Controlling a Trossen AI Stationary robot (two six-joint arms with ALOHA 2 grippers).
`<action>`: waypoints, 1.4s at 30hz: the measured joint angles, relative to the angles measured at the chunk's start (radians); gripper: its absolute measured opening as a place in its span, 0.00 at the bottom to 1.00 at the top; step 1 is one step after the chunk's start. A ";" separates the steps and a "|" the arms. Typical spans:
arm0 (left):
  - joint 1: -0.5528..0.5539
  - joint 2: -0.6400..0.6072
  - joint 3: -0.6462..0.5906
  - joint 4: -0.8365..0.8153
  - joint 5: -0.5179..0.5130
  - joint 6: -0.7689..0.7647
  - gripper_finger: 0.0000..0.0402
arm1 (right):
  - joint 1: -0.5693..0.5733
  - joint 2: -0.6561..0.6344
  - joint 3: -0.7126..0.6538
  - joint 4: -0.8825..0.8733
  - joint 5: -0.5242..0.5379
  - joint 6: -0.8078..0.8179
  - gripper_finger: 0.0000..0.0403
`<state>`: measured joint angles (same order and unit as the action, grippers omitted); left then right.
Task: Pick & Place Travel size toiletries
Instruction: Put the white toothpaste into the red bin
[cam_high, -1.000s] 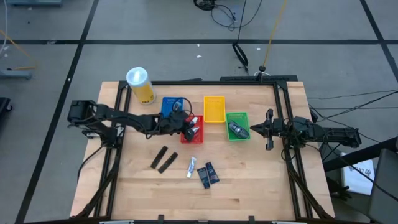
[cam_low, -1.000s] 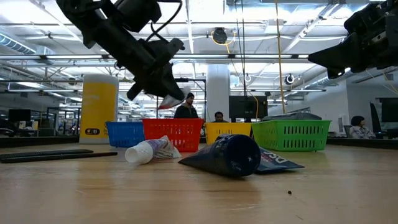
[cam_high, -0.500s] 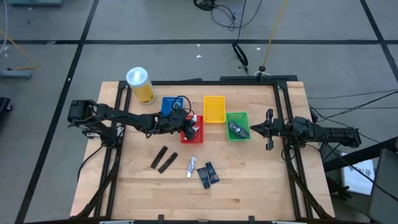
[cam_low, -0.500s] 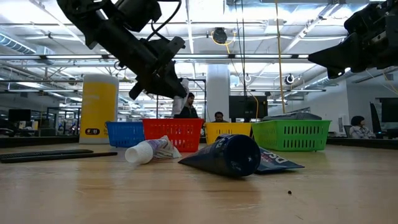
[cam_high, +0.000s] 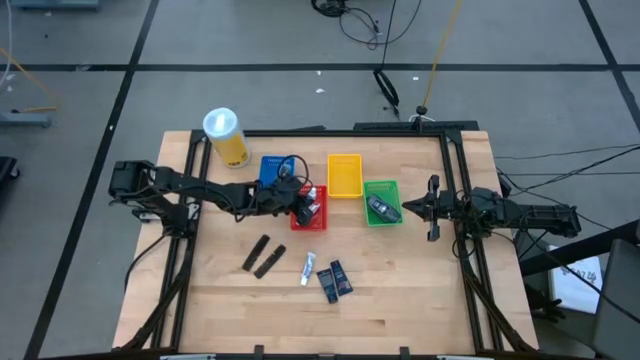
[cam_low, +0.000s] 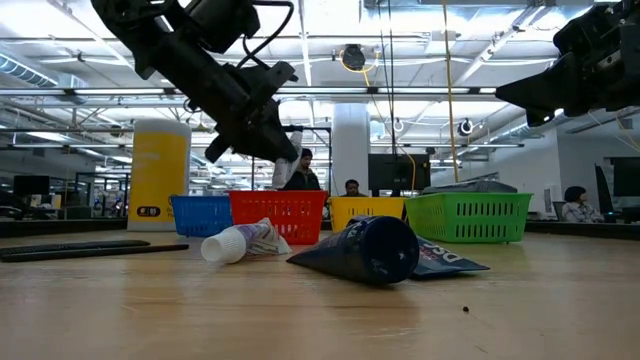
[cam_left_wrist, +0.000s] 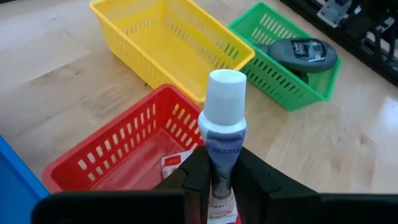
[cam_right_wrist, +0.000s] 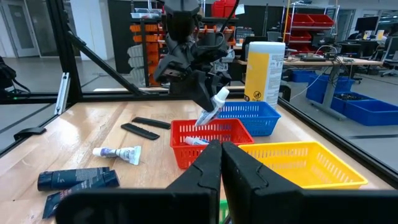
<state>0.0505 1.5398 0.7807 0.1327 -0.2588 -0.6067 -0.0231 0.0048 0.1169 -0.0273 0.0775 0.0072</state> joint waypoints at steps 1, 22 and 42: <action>0.000 0.000 0.000 -0.006 0.000 0.000 0.14 | 0.000 0.000 0.000 0.000 0.000 0.000 0.01; -0.027 -0.001 0.000 -0.006 0.125 0.091 0.48 | 0.000 0.000 0.000 0.000 0.000 0.000 0.01; -0.347 -0.002 0.274 -0.406 0.190 0.002 0.39 | 0.000 0.000 0.000 0.000 0.000 0.000 0.01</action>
<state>-0.2962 1.5383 1.0542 -0.2734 -0.0686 -0.6052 -0.0227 0.0048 0.1169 -0.0272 0.0773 0.0074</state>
